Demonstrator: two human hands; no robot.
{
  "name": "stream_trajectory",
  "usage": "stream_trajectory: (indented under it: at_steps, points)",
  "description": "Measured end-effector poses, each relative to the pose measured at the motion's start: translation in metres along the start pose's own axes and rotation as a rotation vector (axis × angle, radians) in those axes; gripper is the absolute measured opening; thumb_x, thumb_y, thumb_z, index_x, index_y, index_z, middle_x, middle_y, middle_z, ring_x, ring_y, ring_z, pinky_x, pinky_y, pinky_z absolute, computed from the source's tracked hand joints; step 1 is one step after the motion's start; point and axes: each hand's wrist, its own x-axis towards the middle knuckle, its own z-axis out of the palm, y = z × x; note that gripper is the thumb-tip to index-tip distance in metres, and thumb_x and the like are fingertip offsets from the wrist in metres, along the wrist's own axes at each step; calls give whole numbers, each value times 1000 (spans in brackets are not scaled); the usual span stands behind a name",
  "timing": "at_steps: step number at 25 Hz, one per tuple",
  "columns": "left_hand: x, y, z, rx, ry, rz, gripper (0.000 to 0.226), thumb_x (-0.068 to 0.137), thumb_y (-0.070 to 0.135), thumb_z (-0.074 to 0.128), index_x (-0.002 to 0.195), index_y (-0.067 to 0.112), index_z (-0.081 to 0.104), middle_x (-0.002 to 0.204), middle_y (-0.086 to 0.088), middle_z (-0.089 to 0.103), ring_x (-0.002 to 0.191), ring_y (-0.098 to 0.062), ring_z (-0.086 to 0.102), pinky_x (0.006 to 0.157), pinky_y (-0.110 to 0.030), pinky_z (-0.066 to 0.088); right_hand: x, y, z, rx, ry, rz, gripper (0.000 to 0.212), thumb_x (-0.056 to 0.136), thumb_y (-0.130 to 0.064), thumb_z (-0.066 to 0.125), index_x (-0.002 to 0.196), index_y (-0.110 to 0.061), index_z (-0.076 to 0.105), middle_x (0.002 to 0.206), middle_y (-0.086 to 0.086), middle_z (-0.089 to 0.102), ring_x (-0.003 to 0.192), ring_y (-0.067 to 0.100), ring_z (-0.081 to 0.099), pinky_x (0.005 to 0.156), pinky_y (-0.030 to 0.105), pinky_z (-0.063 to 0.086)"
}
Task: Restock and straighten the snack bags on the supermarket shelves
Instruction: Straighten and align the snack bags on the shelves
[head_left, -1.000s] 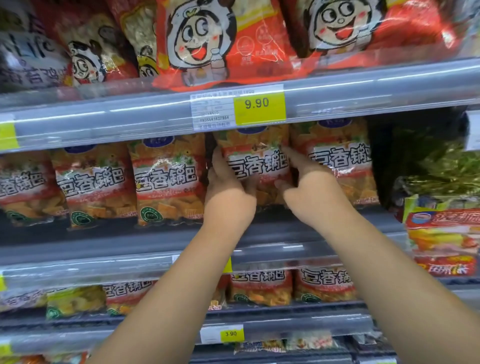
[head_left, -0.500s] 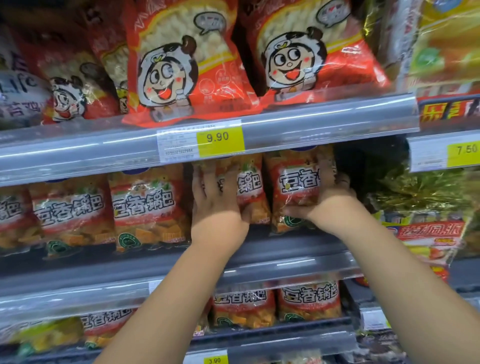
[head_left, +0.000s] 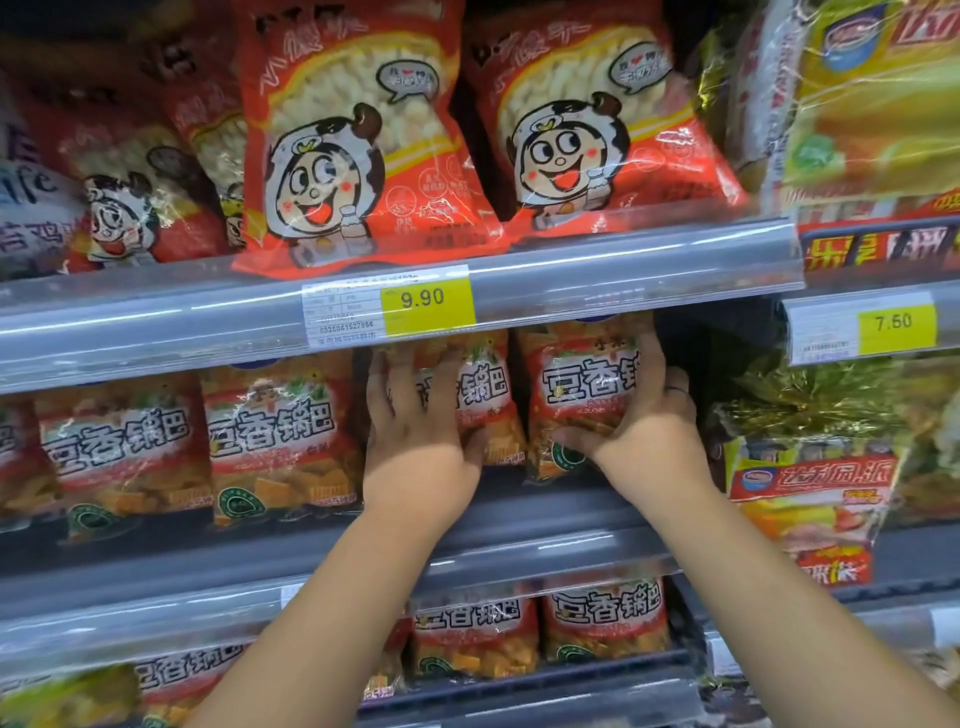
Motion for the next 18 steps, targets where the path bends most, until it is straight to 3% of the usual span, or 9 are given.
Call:
stream_trajectory:
  at_steps: [4, 9, 12, 14, 15, 18]
  points:
    - [1, 2, -4, 28, -52, -36, 80, 87, 45, 64, 151, 29, 20, 160, -13, 4, 148, -35, -7, 108, -58, 32, -1, 2, -2, -1, -7, -23, 122, 65, -50, 83, 152, -34, 0, 145, 19, 25, 131, 40, 32, 102, 47, 38]
    - [0, 2, -1, 70, -62, -47, 81, 84, 45, 66, 151, 24, 27, 161, -14, 7, 148, -40, -1, 111, -57, 28, -17, 1, -2, -42, 30, -39, 120, 64, -50, 84, 151, -36, 2, 142, 20, 26, 129, 41, 35, 103, 46, 39]
    - [-3, 12, -11, 94, 49, 13, 67, 84, 39, 67, 142, 17, 43, 149, -21, 32, 141, -45, 22, 111, -55, 28, -19, -1, 0, -66, 54, -61, 119, 64, -50, 83, 152, -34, 4, 141, 21, 28, 127, 42, 36, 102, 46, 40]
    - [-5, 28, -18, 13, -43, 27, 50, 91, 37, 58, 138, 21, 47, 132, -11, 43, 132, -36, 38, 103, -46, 38, -16, 0, 1, -64, 50, -73, 121, 62, -51, 84, 151, -34, 4, 139, 20, 29, 126, 41, 38, 101, 46, 40]
    - [-7, 36, -16, -36, -108, 43, 50, 93, 37, 56, 140, 26, 44, 133, -6, 43, 129, -31, 41, 100, -43, 42, -15, 1, 1, -25, 34, -82, 122, 61, -49, 85, 151, -35, 5, 139, 19, 29, 126, 39, 38, 103, 46, 41]
    - [-7, 55, -7, -169, -309, 32, 71, 90, 45, 61, 149, 29, 27, 136, -2, 52, 120, -25, 53, 96, -41, 48, -4, 9, -10, 369, -36, 25, 122, 60, -39, 89, 151, -33, 8, 140, 7, 37, 128, 25, 41, 106, 40, 40]
